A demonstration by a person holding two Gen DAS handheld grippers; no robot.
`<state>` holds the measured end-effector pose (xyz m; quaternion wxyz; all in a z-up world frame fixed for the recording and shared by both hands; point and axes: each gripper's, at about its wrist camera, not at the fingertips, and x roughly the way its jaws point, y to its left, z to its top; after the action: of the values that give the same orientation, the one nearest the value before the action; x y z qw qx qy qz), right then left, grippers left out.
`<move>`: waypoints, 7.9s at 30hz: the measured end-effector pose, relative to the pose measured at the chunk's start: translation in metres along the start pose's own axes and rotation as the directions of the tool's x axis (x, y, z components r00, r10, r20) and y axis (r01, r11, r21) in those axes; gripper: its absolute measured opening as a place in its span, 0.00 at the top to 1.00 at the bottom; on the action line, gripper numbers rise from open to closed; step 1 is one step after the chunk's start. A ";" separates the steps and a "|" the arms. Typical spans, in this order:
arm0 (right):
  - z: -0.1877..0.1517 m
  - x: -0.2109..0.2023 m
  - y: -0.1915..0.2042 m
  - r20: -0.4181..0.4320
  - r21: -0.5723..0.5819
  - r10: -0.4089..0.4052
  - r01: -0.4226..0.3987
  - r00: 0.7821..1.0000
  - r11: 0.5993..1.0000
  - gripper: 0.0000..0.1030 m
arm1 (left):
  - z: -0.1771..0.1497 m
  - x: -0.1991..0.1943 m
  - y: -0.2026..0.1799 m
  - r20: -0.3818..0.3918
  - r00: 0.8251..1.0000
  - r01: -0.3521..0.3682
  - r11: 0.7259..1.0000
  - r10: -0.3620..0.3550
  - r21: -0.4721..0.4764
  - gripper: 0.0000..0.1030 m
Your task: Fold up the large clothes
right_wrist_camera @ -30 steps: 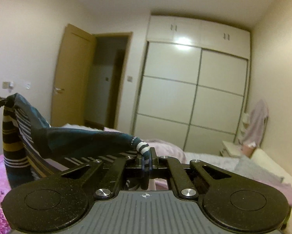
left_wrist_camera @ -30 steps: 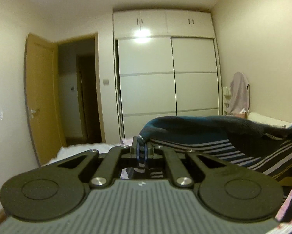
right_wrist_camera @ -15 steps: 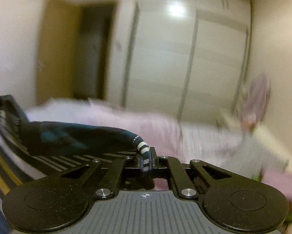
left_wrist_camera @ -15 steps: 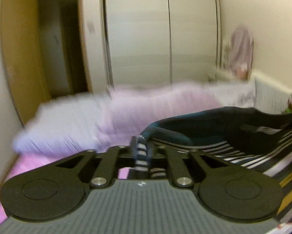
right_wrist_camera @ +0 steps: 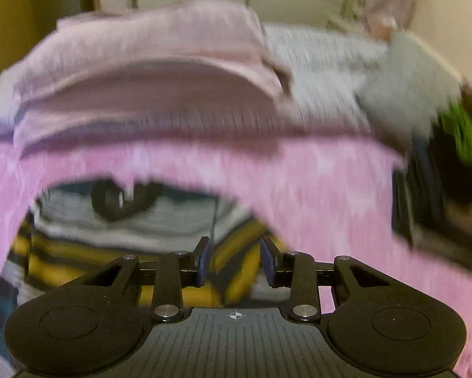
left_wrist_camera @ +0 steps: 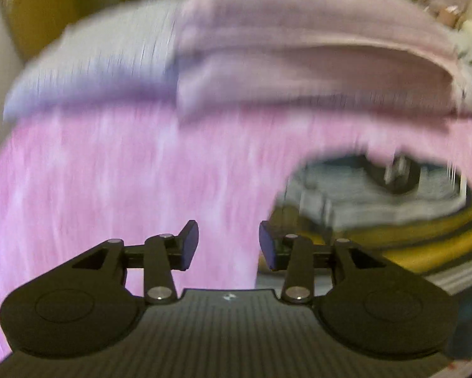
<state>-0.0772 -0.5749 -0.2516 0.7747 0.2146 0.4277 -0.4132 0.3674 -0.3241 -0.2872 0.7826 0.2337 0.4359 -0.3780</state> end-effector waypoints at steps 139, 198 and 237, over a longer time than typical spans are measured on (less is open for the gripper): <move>-0.316 -0.146 -0.079 -0.267 0.186 0.196 -0.149 0.944 0.971 0.41 | -0.316 -0.232 -0.140 -0.132 0.982 0.120 0.983 -0.138 -0.139 0.67; -0.338 -0.361 -0.039 -0.179 -0.066 0.338 -0.354 0.924 0.933 0.37 | -0.367 -0.449 -0.241 -0.024 0.999 0.029 0.999 -0.028 0.025 0.37; -0.104 -0.105 -0.003 -0.026 0.262 0.065 -0.056 0.998 0.963 0.37 | -0.196 -0.055 0.153 -0.020 1.000 -0.026 0.664 0.017 -0.747 0.49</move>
<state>-0.1609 -0.4578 -0.2199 0.7444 0.3350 0.3761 -0.4384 0.3717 -0.0739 -0.3349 0.8116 -0.1002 0.5542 -0.1555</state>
